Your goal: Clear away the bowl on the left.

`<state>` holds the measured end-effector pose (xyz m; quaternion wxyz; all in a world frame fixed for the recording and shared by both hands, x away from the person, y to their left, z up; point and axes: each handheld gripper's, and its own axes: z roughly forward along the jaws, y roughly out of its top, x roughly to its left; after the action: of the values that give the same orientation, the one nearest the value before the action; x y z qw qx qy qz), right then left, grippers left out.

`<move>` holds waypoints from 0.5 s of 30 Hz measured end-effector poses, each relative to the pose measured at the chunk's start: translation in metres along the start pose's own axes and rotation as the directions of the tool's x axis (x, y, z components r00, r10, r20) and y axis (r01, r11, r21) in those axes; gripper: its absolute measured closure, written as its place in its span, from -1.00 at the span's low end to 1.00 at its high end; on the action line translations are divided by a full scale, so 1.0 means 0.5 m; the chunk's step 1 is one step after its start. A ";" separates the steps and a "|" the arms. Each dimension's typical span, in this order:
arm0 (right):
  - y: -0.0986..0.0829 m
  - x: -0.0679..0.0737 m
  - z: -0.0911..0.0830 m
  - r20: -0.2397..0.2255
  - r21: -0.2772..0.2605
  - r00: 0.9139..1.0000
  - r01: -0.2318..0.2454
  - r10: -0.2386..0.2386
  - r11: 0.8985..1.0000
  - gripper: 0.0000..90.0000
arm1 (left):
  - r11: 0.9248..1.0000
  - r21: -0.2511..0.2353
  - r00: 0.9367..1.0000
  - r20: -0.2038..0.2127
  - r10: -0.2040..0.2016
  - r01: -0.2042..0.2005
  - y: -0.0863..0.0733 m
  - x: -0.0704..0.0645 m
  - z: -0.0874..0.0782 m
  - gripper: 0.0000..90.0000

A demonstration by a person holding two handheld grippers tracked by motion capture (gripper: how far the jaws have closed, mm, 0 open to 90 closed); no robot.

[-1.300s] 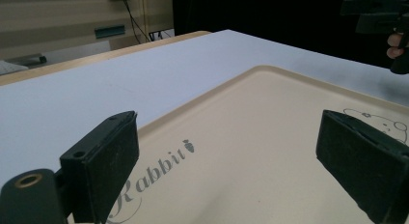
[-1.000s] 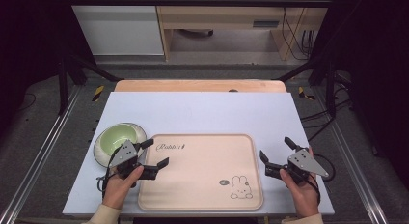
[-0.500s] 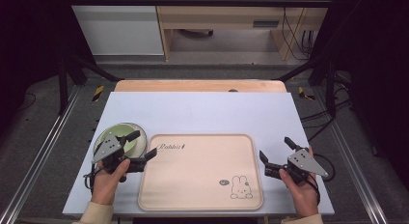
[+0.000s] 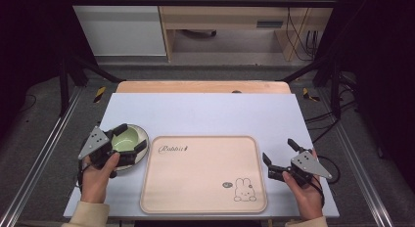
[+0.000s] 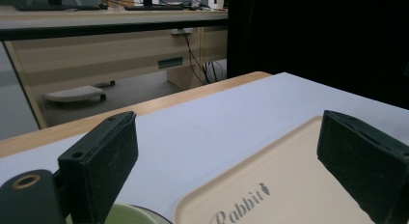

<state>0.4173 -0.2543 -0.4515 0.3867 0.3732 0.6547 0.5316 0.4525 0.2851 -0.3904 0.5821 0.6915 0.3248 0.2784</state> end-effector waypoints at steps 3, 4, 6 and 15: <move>-0.002 0.001 0.001 -0.001 0.009 1.000 0.011 -0.011 1.000 -0.93 | 1.000 0.000 0.999 -0.042 0.005 -0.005 0.021 0.026 0.008 -0.84; -0.003 0.003 0.002 0.000 0.011 1.000 0.011 -0.011 1.000 -0.93 | 1.000 0.000 0.999 -0.042 0.005 -0.005 0.021 0.026 0.008 -0.84; -0.003 0.004 0.003 -0.001 0.012 1.000 0.013 -0.013 1.000 -0.93 | 0.999 0.018 0.997 -0.073 0.029 -0.028 0.031 0.040 0.019 -0.83; -0.005 0.007 0.004 -0.004 0.017 1.000 0.023 -0.023 1.000 -0.93 | 0.988 0.155 0.979 -0.203 0.014 0.018 0.018 0.097 0.031 -0.81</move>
<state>0.4174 -0.2508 -0.4547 0.3883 0.3679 0.6640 0.5225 0.4963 0.3119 -0.3837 0.4901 0.7025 0.4040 0.3211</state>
